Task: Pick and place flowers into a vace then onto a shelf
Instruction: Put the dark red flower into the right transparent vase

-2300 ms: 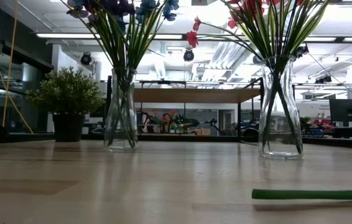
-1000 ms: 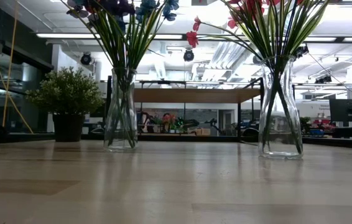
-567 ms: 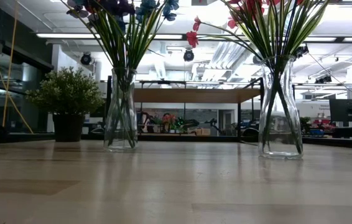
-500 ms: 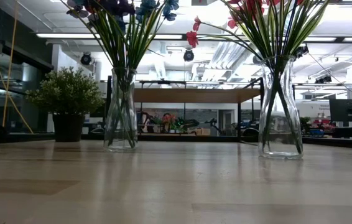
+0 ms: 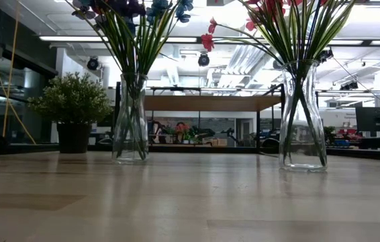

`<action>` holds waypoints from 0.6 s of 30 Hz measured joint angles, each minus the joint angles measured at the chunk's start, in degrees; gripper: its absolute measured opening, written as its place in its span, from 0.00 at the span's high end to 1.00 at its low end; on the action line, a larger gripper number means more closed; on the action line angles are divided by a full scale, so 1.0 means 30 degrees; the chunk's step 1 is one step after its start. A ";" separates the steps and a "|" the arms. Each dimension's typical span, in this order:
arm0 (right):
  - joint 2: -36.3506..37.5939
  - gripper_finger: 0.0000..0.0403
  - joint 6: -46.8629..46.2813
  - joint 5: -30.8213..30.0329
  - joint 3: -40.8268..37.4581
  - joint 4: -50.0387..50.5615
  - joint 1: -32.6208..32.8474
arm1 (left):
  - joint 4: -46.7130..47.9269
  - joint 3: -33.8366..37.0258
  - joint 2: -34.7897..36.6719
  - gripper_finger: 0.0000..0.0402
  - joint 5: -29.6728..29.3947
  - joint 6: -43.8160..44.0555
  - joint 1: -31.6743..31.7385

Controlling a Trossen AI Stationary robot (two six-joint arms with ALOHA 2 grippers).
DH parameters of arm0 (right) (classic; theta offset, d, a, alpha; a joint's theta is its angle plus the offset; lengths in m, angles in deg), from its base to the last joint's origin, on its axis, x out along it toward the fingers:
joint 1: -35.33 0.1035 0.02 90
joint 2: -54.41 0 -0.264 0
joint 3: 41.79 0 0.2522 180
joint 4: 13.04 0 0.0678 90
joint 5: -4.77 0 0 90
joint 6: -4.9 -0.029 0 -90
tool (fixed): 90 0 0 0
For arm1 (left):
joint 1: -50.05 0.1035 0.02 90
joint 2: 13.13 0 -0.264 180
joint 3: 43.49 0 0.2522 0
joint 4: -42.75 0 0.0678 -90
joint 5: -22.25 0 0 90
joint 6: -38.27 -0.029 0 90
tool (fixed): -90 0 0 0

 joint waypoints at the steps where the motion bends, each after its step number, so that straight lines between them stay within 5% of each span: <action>1: -0.0193 1.00 0.0425 -0.0126 0.0392 -0.0004 -0.0122 | 0.0069 0.0000 0.0000 0.42 0.0334 0.0395 0.0000; 8: -0.0860 1.00 0.2775 -0.1954 0.2931 -0.0065 -0.0734 | 0.1009 0.0007 0.0000 0.42 0.1219 0.1869 -0.0007; 18: 0.0271 1.00 0.5382 -0.4589 0.2868 0.0002 -0.1708 | 0.1168 0.0029 0.1226 0.42 0.1185 0.1478 -0.0152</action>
